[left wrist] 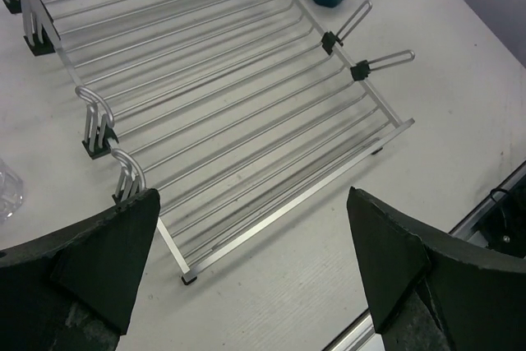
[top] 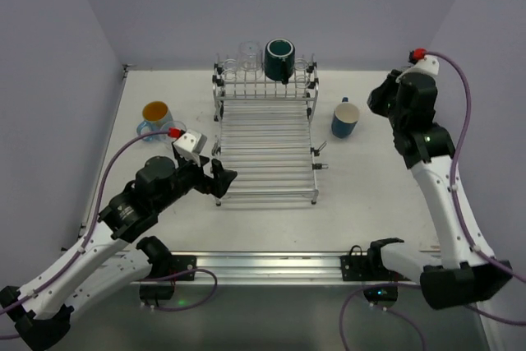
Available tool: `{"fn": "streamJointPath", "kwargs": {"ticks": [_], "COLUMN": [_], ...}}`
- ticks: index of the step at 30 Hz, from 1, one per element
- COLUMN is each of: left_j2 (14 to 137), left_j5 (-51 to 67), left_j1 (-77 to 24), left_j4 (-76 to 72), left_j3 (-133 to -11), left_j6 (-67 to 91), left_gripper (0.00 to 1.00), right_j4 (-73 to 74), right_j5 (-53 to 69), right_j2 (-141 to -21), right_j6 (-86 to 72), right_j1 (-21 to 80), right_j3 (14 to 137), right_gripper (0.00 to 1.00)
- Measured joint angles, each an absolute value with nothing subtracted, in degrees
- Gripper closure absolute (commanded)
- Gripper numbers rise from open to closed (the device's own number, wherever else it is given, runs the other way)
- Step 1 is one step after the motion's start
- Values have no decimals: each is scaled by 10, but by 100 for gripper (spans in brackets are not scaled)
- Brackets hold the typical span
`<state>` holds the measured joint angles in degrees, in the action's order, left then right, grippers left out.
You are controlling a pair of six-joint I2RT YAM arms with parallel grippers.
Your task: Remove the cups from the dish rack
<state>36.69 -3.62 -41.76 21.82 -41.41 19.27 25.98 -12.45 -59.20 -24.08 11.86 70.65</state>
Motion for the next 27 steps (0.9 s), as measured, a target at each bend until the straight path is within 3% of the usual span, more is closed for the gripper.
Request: {"fn": "streamJointPath", "kwargs": {"ticks": [14,25,27], "left_j2": [335,335,337], "left_j5": [30,39,39], "left_j1": [-417,-405,-404], "left_j4": [213,211,211], "left_j3": [-413,-413,-413], "left_j6": [172,169,169], "left_gripper": [0,0,0], "right_j4": [340,359,360], "right_j5": [-92,-68,-67], "right_j2": [-1032,-1165,-1176], "right_j6": [-211,-215,-216], "right_j1": [-35,-38,-38], "right_j3": [891,963,964], "right_gripper": [100,100,95]}}
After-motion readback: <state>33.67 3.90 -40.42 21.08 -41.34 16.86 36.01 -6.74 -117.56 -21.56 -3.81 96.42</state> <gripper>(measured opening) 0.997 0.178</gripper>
